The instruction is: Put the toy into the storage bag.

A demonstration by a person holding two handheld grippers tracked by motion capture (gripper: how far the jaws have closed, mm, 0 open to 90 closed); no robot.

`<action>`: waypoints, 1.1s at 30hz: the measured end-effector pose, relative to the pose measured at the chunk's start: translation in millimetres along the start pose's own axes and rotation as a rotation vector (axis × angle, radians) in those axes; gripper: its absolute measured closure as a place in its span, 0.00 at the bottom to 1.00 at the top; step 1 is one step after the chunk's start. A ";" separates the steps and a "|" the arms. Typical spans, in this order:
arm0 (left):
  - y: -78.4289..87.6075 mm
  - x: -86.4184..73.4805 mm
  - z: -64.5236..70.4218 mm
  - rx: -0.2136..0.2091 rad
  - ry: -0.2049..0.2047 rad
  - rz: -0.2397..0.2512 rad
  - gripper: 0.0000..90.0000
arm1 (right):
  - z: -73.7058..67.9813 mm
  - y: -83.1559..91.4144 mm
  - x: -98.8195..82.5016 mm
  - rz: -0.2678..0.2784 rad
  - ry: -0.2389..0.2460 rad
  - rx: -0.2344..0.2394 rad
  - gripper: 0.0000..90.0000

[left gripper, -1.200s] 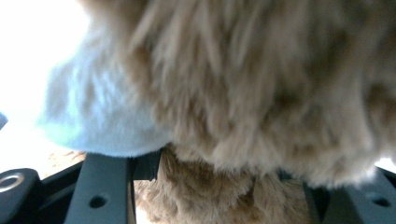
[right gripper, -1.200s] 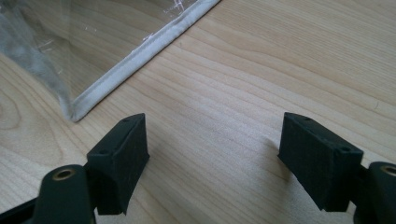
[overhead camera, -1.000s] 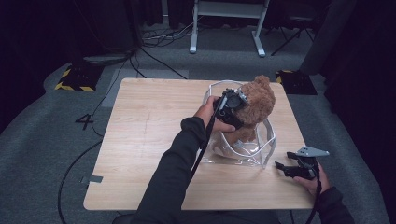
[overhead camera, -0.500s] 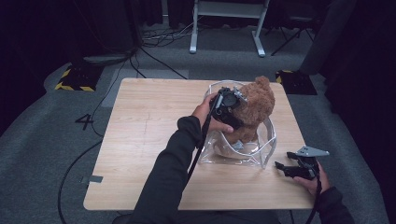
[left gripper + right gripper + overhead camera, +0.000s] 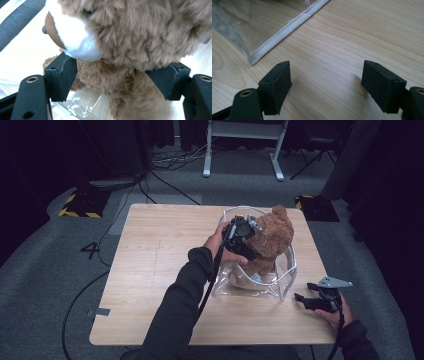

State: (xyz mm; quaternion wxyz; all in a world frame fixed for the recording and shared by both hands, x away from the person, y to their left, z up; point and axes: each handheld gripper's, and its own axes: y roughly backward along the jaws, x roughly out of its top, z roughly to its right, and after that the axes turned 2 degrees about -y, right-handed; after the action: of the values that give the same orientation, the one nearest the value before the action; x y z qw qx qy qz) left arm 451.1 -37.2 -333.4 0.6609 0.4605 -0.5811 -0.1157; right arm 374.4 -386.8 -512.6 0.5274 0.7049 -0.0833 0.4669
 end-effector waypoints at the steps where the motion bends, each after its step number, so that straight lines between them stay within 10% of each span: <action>1: 0.0 -0.4 0.8 0.000 -0.001 -0.001 0.28 | 0.0 0.0 0.0 0.000 0.000 0.000 0.26; 33: 11.5 -6.8 5.0 -0.018 0.001 0.098 0.26 | 0.0 0.0 0.0 0.000 0.000 0.000 0.26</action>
State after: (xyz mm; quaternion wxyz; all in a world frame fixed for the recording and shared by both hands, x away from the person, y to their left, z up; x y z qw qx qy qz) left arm 440.3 -28.6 -329.8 0.6700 0.4257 -0.6018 -0.0882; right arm 374.4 -386.8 -512.6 0.5273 0.7050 -0.0834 0.4669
